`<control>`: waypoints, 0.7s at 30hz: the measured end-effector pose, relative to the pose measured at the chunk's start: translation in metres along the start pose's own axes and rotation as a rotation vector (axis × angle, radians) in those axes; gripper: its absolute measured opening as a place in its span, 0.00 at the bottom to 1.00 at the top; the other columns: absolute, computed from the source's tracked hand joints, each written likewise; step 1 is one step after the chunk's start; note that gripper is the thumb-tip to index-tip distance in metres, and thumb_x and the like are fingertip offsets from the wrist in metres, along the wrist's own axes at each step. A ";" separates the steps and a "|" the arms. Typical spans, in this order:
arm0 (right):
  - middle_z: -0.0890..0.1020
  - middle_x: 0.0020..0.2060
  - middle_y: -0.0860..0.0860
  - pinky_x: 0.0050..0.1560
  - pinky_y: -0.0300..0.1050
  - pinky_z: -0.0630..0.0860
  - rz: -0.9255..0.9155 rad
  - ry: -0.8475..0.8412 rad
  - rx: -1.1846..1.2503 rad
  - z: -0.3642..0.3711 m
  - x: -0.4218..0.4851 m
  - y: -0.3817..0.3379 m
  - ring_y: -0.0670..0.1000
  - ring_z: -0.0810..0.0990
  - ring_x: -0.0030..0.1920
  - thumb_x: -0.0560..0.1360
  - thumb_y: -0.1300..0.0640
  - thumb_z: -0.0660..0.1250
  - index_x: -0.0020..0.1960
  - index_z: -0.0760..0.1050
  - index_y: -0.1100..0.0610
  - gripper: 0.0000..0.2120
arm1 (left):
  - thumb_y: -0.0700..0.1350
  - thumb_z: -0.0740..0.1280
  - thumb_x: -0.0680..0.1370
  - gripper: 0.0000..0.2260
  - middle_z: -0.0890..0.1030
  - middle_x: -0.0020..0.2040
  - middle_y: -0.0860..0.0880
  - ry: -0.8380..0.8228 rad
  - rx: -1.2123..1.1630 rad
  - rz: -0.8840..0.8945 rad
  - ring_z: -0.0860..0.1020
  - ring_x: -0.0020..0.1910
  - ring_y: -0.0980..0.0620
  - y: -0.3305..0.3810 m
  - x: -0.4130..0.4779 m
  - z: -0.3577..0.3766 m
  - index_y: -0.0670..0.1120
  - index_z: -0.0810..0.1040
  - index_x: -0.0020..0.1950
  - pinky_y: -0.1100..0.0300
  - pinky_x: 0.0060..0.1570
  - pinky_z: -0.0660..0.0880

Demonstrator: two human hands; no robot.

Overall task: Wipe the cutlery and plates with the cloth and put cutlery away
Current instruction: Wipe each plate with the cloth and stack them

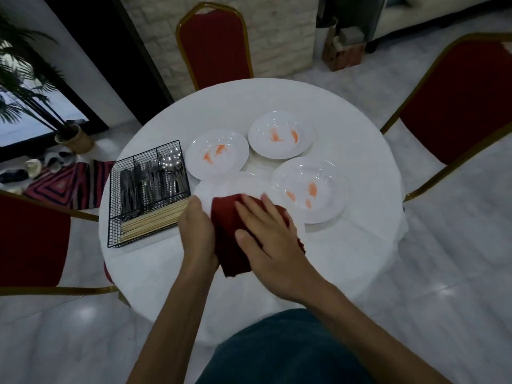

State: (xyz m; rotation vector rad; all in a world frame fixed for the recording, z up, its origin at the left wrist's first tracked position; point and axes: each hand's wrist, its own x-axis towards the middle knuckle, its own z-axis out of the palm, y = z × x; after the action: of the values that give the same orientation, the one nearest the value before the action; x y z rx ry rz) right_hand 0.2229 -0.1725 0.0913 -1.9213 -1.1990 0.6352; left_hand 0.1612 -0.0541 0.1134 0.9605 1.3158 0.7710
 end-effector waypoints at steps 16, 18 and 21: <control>0.59 0.80 0.41 0.78 0.41 0.50 0.098 0.043 0.016 -0.015 0.013 0.017 0.43 0.52 0.80 0.86 0.43 0.49 0.81 0.58 0.43 0.24 | 0.50 0.61 0.83 0.08 0.83 0.49 0.51 0.113 -0.189 -0.031 0.82 0.43 0.53 0.012 0.014 -0.026 0.50 0.78 0.52 0.61 0.35 0.77; 0.52 0.82 0.41 0.79 0.52 0.43 -0.037 0.012 -0.145 0.007 0.010 -0.003 0.46 0.44 0.82 0.83 0.39 0.47 0.82 0.54 0.43 0.28 | 0.50 0.59 0.84 0.12 0.82 0.43 0.51 0.118 -0.123 0.028 0.81 0.42 0.52 0.008 0.012 -0.020 0.48 0.79 0.47 0.59 0.38 0.77; 0.55 0.82 0.43 0.79 0.55 0.45 -0.063 0.066 -0.139 0.016 0.029 -0.012 0.47 0.48 0.82 0.82 0.40 0.47 0.82 0.56 0.44 0.28 | 0.53 0.57 0.83 0.18 0.80 0.39 0.50 0.037 0.125 0.162 0.78 0.41 0.48 -0.005 -0.004 -0.008 0.46 0.78 0.40 0.52 0.45 0.75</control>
State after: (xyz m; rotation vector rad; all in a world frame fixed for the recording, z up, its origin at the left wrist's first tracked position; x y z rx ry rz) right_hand 0.2177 -0.1375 0.0911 -1.9947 -1.2858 0.4617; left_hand 0.1524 -0.0586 0.1102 1.1685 1.3424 0.8403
